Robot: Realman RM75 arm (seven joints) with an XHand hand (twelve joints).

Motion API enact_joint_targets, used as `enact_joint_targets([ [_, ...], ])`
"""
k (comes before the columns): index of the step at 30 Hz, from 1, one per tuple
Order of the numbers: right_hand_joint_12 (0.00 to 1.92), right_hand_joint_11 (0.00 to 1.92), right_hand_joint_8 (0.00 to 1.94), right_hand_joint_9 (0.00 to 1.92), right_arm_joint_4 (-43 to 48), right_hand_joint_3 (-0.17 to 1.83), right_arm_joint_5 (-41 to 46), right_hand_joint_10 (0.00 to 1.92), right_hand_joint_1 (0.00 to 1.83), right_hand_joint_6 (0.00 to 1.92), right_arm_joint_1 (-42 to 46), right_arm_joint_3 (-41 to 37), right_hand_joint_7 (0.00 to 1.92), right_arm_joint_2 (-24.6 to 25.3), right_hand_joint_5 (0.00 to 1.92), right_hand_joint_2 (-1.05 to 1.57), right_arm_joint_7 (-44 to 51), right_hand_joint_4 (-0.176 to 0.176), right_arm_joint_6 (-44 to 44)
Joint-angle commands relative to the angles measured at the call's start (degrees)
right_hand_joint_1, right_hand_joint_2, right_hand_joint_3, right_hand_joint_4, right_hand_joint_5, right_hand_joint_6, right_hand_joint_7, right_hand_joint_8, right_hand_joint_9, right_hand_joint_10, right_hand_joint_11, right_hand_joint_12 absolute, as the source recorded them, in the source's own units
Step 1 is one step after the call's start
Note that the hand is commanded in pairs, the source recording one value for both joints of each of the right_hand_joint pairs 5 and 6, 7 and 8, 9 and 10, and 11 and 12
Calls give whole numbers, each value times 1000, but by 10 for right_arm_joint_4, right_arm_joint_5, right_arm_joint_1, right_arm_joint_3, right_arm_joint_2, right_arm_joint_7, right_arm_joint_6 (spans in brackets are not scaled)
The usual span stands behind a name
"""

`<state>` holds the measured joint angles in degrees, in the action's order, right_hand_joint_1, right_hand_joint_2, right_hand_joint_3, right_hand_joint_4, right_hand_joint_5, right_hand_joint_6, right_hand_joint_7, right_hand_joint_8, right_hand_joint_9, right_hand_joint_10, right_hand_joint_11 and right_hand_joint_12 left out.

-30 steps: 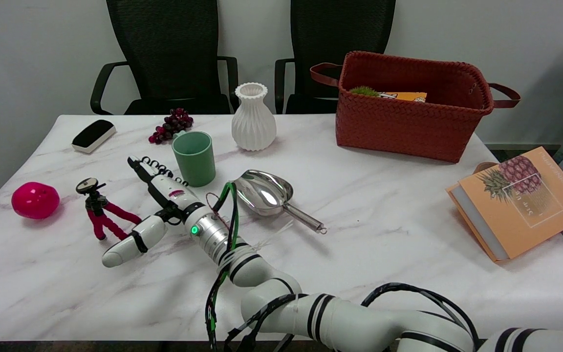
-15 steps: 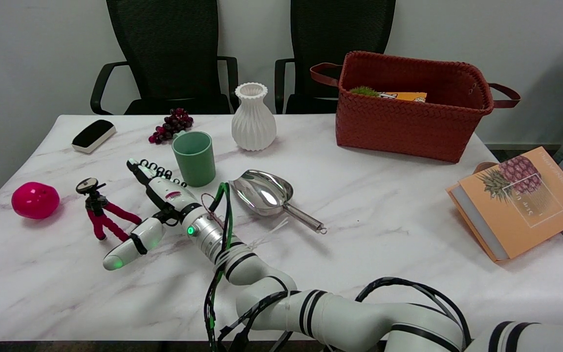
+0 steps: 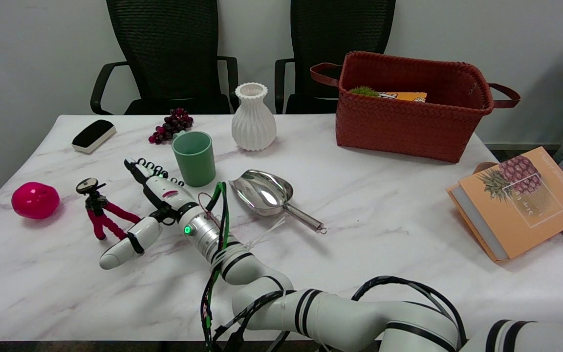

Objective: Pick up the flexible tripod.

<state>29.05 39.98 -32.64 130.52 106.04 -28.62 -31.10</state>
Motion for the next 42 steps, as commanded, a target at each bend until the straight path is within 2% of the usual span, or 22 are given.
enact_joint_targets([
  [1,80,80,43,0,-9,240,-3,0,896,0,-8,1,43,12,0,-323,-31,0,-9],
  [8,93,93,57,0,-12,243,-3,0,912,0,-9,3,57,16,0,-329,-71,0,-5],
  [25,156,156,93,0,-16,402,-3,0,946,0,-6,4,93,23,0,-385,-110,0,-3],
  [42,228,228,120,0,-29,295,-3,0,1047,11,-8,2,120,27,11,-344,-105,0,4],
])
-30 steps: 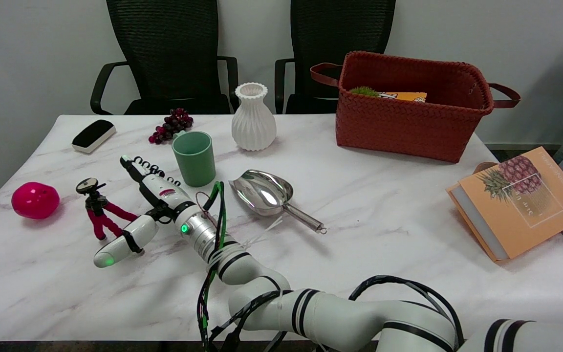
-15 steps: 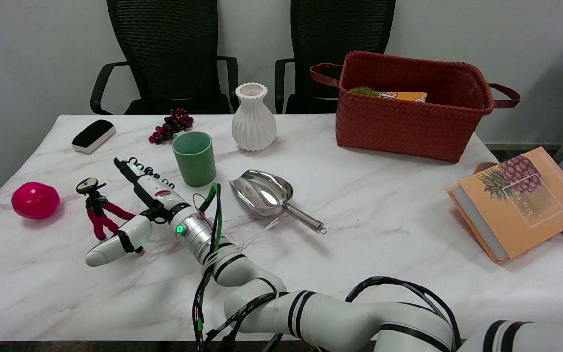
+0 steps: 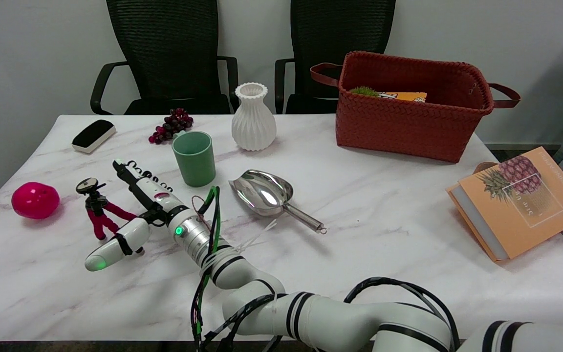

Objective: Pick up the flexible tripod.

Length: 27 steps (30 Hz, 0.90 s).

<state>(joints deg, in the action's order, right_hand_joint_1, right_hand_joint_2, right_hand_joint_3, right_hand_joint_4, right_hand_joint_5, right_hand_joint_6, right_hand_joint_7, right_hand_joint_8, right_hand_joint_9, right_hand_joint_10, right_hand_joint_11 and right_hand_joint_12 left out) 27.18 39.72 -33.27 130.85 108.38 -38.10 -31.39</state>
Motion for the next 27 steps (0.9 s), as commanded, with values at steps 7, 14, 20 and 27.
enact_joint_targets([
  [7,430,430,274,0,-10,402,-1,0,1056,178,-1,-2,274,4,178,-358,-10,0,7],
  [14,712,712,422,80,-10,415,-1,80,1054,278,-1,-2,422,4,278,-348,-10,0,7],
  [20,851,851,484,159,-10,440,-1,159,1054,322,-1,-2,484,4,322,-360,-10,0,7],
  [27,921,921,523,206,-10,442,-1,206,1054,357,0,-6,523,4,357,-364,-10,0,7],
])
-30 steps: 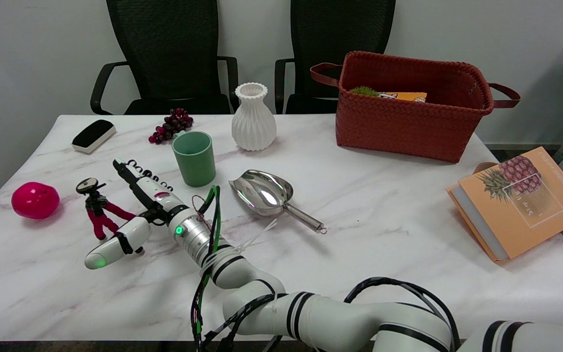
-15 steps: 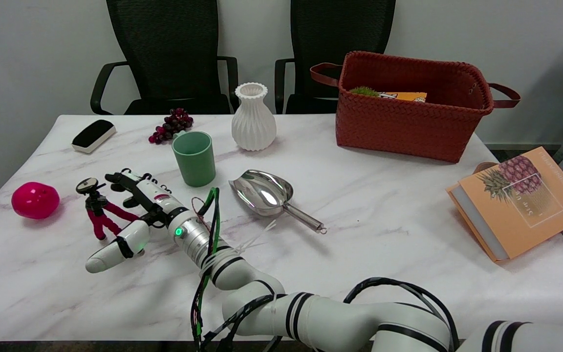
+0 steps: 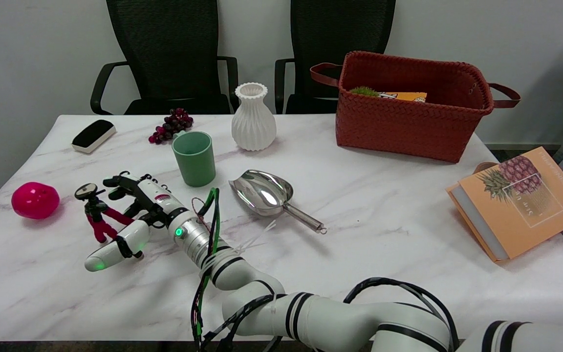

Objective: Pick up the flexible tripod.

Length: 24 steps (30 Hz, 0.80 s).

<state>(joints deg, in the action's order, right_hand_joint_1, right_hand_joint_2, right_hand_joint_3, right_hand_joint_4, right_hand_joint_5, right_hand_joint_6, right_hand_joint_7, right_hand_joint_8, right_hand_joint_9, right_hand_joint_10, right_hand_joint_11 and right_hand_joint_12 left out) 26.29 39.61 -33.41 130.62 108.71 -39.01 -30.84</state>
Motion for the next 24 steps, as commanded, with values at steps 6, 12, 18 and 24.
enact_joint_targets([
  [6,963,963,545,236,-1,475,2,236,1045,374,2,-4,545,-1,374,-370,-1,0,1],
  [12,795,795,509,257,-1,588,2,257,1024,228,1,-4,509,-2,228,-449,-8,0,-3],
  [18,519,519,364,138,3,557,0,138,981,71,-7,-1,364,0,71,-507,-30,0,-1],
  [24,477,477,318,108,-1,513,0,108,972,41,-16,2,318,3,41,-490,-30,0,1],
])
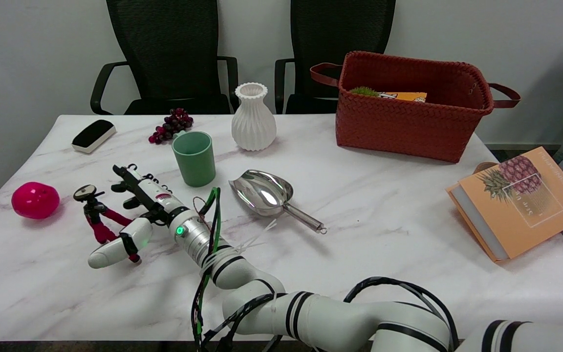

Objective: Pick up the flexible tripod.

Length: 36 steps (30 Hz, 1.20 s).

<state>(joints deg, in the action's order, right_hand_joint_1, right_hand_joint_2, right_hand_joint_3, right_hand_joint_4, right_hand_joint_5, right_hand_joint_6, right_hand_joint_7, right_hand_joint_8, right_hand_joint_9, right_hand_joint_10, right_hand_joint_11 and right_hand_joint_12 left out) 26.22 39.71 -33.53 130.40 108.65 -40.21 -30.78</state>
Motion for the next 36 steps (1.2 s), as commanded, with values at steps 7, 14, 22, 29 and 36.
enact_joint_targets([
  [7,449,449,285,80,1,494,-1,80,968,15,-15,5,285,10,15,-493,-20,0,1],
  [14,408,408,248,35,3,480,-1,35,970,0,-14,9,248,17,0,-495,-22,0,1],
  [22,385,385,237,20,-1,476,-3,20,976,1,-15,13,237,29,1,-497,-22,0,8],
  [29,378,378,233,17,-1,457,-3,17,986,16,-11,13,233,35,16,-474,-22,0,20],
  [36,383,383,244,30,-19,436,-3,30,996,26,-13,8,244,37,26,-451,-22,0,21],
])
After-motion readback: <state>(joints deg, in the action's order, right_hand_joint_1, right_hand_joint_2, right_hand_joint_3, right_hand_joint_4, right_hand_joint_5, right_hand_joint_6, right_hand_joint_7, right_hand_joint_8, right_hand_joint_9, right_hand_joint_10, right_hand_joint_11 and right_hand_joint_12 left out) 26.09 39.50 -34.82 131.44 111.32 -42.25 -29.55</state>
